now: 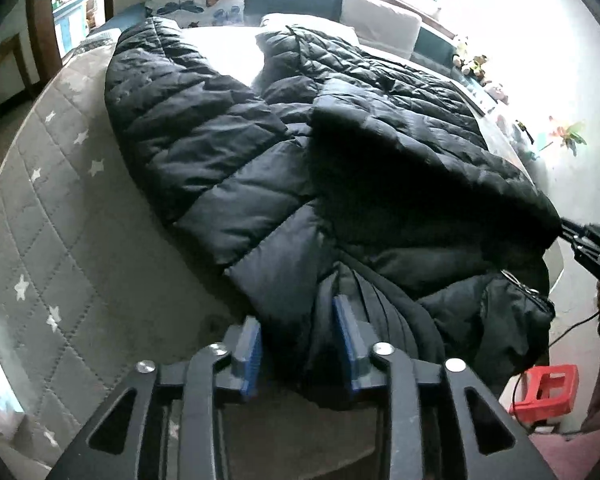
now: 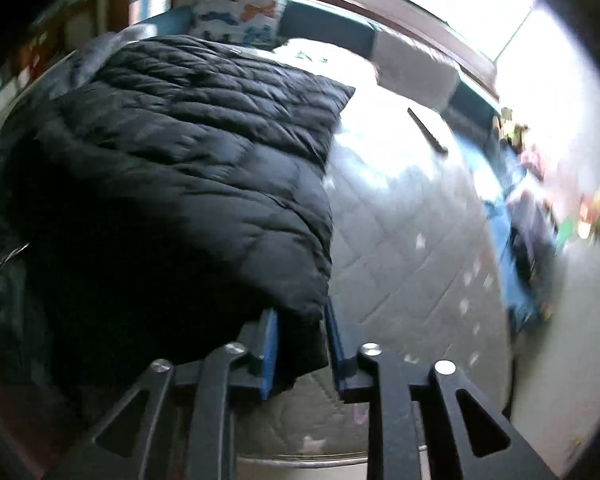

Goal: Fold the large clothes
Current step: 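Lift and shake the jacket with both grippers, spreading it flat on the mattress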

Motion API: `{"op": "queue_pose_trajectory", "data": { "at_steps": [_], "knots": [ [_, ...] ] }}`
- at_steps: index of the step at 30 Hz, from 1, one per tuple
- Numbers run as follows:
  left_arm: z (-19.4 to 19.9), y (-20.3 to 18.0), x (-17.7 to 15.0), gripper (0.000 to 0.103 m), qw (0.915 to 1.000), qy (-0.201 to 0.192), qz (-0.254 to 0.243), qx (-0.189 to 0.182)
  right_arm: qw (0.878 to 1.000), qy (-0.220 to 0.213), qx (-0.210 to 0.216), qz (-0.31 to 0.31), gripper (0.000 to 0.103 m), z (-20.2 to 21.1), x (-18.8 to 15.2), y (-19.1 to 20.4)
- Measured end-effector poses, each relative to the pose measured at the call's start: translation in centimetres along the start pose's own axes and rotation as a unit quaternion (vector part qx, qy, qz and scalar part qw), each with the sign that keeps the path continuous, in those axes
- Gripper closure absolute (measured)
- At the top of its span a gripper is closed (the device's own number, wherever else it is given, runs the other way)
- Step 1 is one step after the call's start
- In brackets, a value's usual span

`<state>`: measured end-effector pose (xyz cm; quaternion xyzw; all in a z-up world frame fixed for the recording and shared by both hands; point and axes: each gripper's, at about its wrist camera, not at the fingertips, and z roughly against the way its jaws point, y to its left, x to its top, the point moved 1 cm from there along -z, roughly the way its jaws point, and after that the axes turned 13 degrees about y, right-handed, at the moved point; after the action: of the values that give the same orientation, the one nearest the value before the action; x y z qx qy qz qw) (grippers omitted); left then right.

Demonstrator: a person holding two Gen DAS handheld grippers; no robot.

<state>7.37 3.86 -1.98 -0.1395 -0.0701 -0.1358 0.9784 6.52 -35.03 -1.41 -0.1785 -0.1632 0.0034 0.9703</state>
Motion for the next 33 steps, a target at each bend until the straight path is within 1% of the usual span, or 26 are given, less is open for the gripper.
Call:
{"op": "queue_pose_trajectory", "data": {
  "at_steps": [1,2,3,4,5,7,8,9,11,16,18,21,22,23,24,25,26,28,29,31,33],
  "knots": [
    [0.1,0.1,-0.5,0.055,1.0,-0.002,-0.002,0.003,1.0,-0.005,-0.001,0.014,0.066,0.3,0.1,0.7],
    [0.5,0.1,-0.6,0.048,1.0,-0.007,-0.004,0.006,0.999,-0.012,0.004,0.034,0.052,0.8,0.4,1.5],
    [1.1,0.1,-1.0,0.04,0.9999,-0.012,-0.007,0.011,0.998,-0.021,0.007,0.052,0.038,1.2,0.7,2.5],
    [1.4,0.2,-1.0,0.034,0.9998,-0.014,-0.007,0.014,0.997,-0.031,0.001,0.068,0.035,1.5,0.9,3.5],
    [2.1,0.3,-1.5,0.028,0.9995,-0.023,-0.008,0.02,0.996,-0.039,-0.004,0.084,0.034,1.8,1.2,4.3],
    [3.2,0.6,-2.2,0.024,0.9986,-0.042,-0.013,0.031,0.991,-0.056,-0.015,0.121,0.034,2.6,1.6,6.3],
    [3.8,0.9,-2.4,0.022,0.9977,-0.051,-0.01,0.044,0.988,-0.065,-0.015,0.141,0.034,2.8,2.0,7.3],
    [4.2,1.3,-2.5,0.022,0.9968,-0.058,-0.004,0.055,0.985,-0.071,-0.013,0.154,0.034,2.9,2.4,8.2],
    [4.5,2.0,-2.5,0.022,0.996,-0.064,0.004,0.062,0.979,-0.078,-0.008,0.186,0.034,2.5,3.6,10.2],
    [4.3,3.7,-2.3,0.022,0.996,-0.063,0.029,0.057,0.963,-0.089,-0.024,0.252,0.034,0.5,6.5,15.1],
    [4.1,4.2,-1.9,0.022,0.9958,-0.064,0.037,0.055,0.957,-0.092,-0.05,0.269,0.034,-0.8,7.8,16.9],
    [3.9,4.7,-1.2,0.022,0.9954,-0.063,0.056,0.046,0.949,-0.103,-0.078,0.288,0.034,-2.0,9.4,17.8],
    [3.8,4.6,-0.8,0.022,0.9952,-0.064,0.06,0.043,0.948,-0.107,-0.077,0.288,0.036,-2.0,9.9,17.4],
    [3.8,4.7,-0.6,0.022,0.995,-0.065,0.063,0.041,0.95,-0.109,-0.07,0.283,0.045,-1.8,10.5,16.7],
    [4.1,4.9,-0.4,0.022,0.9946,-0.069,0.066,0.04,0.956,-0.107,-0.06,0.267,0.058,-1.6,11.1,15.7],
    [4.1,4.7,-0.1,0.022,0.9943,-0.071,0.068,0.042,0.964,-0.104,-0.047,0.239,0.065,-1.1,11.9,14.1],
    [4.2,4.8,0.2,0.022,0.9938,-0.074,0.07,0.045,0.971,-0.105,-0.037,0.214,0.075,-0.5,12.5,13.0],
    [4.4,4.9,0.7,0.022,0.993,-0.077,0.077,0.048,0.981,-0.123,-0.031,0.146,0.078,1.1,13.6,8.8],
    [4.5,4.8,0.9,0.022,0.9929,-0.077,0.079,0.046,0.983,-0.134,-0.033,0.121,0.078,1.8,13.7,7.1],
    [4.5,4.5,1.4,0.022,0.9929,-0.077,0.079,0.046,0.985,-0.16,-0.039,0.047,0.081,3.7,13.8,1.8],
    [4.4,4.0,2.1,0.022,0.9929,-0.076,0.075,0.052,0.983,-0.176,-0.053,-0.021,0.082,5.1,13.3,-3.1]
  ]
}}
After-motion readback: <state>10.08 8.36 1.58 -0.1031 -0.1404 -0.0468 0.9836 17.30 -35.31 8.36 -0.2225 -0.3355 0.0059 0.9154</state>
